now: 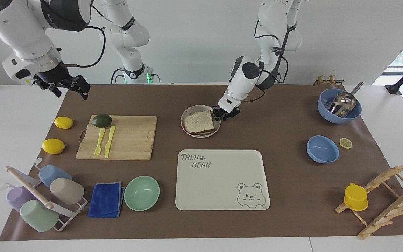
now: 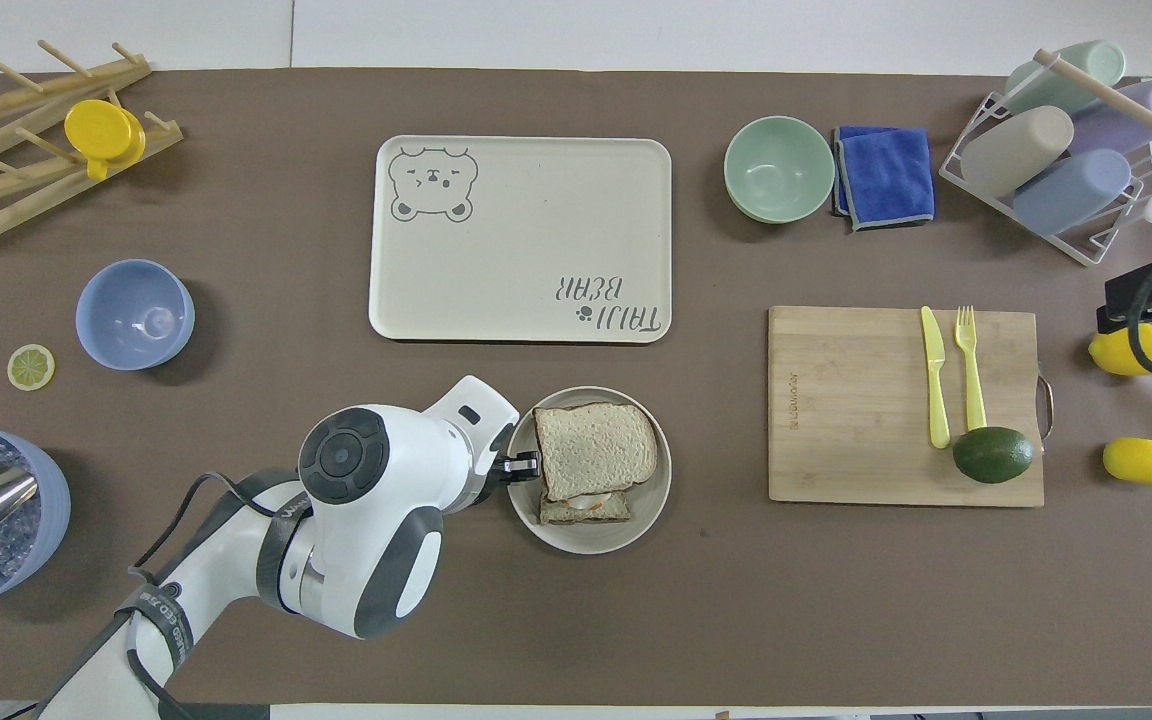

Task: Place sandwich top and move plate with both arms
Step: 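Grasp the white plate rim with the left gripper, then slide the plate farther from the robot onto the bear tray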

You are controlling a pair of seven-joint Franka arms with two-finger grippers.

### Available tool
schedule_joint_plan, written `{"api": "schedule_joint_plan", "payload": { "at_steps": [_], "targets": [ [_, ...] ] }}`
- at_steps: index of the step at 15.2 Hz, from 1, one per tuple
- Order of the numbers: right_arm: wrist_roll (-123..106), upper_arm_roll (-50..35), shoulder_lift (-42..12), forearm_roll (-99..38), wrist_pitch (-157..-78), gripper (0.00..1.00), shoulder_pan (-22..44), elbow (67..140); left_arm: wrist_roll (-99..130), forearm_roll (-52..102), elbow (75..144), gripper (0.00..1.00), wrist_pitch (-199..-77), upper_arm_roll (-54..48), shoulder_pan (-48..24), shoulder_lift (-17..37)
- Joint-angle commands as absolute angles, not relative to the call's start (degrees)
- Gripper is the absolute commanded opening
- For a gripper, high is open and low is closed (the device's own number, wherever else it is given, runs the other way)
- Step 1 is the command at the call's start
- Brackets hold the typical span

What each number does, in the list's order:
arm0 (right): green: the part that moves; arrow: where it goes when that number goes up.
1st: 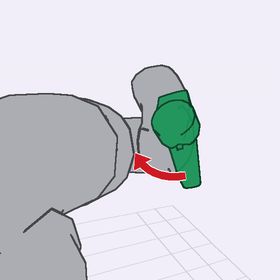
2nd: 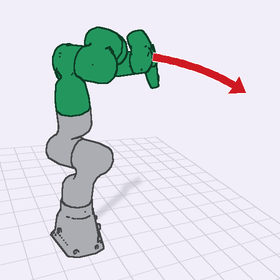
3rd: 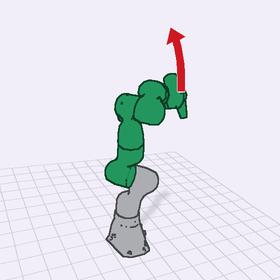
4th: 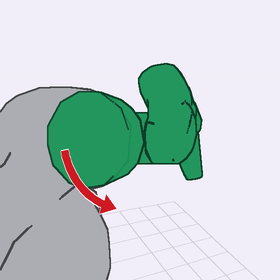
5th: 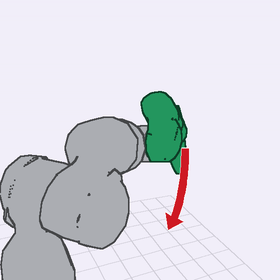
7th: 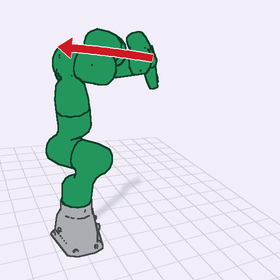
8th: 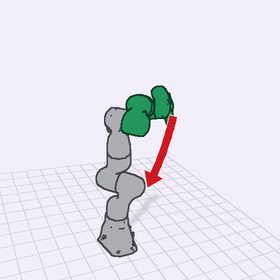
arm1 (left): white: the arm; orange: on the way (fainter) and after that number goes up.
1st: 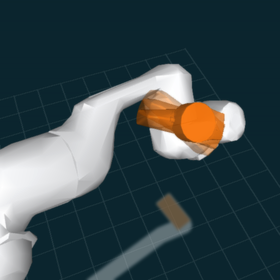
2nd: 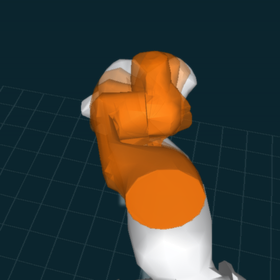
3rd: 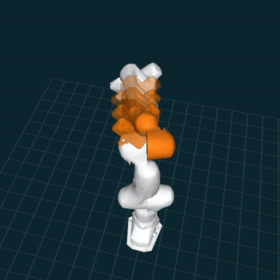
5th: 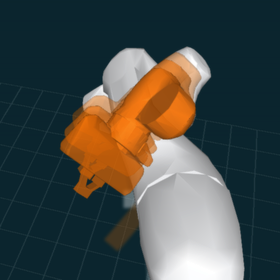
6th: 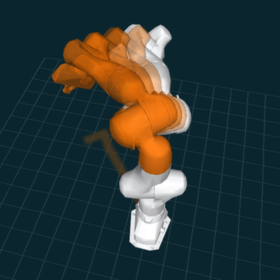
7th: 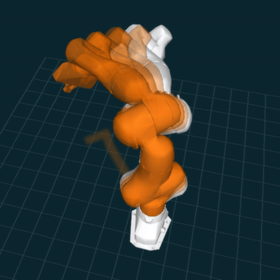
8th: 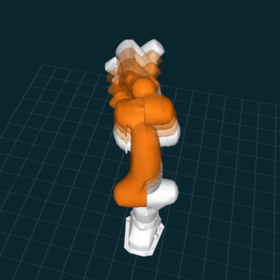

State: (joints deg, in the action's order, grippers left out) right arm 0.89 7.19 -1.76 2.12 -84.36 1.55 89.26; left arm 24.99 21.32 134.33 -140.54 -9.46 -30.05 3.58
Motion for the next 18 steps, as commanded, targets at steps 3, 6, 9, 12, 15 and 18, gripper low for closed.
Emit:
{"api": "schedule_joint_plan", "payload": {
  "at_steps": [3,6,9,12,15,18],
  "targets": [
    [0.1,7.3,-0.9,0.4,-84.2,1.00,1.2,90.1,25.5,22.1,135.1,0.33,-142.6,-8.6,-31.4,4.3],
    [0.1,7.3,-1.0,0.4,-84.2,1.00,1.2,90.1,25.4,22.1,135.1,0.17,-142.6,-8.6,-31.4,4.3],
    [0.1,7.3,-0.9,0.4,-84.2,1.00,1.2,90.1,25.4,22.1,135.1,0.00,-142.3,-8.6,-31.3,4.3],
    [0.1,7.3,-1.0,0.4,-84.2,1.00,1.2,90.1,25.4,22.1,135.1,0.00,-141.9,-8.6,-30.9,4.3],
    [0.1,7.2,-1.0,0.4,-84.2,1.00,1.2,90.2,25.4,22.3,134.4,0.00,-141.6,-8.6,-30.3,4.1],
    [0.1,7.3,-1.0,0.4,-84.2,1.00,1.2,90.1,25.1,22.3,131.6,0.00,-137.4,-8.6,-27.6,3.3]
  ]
}}
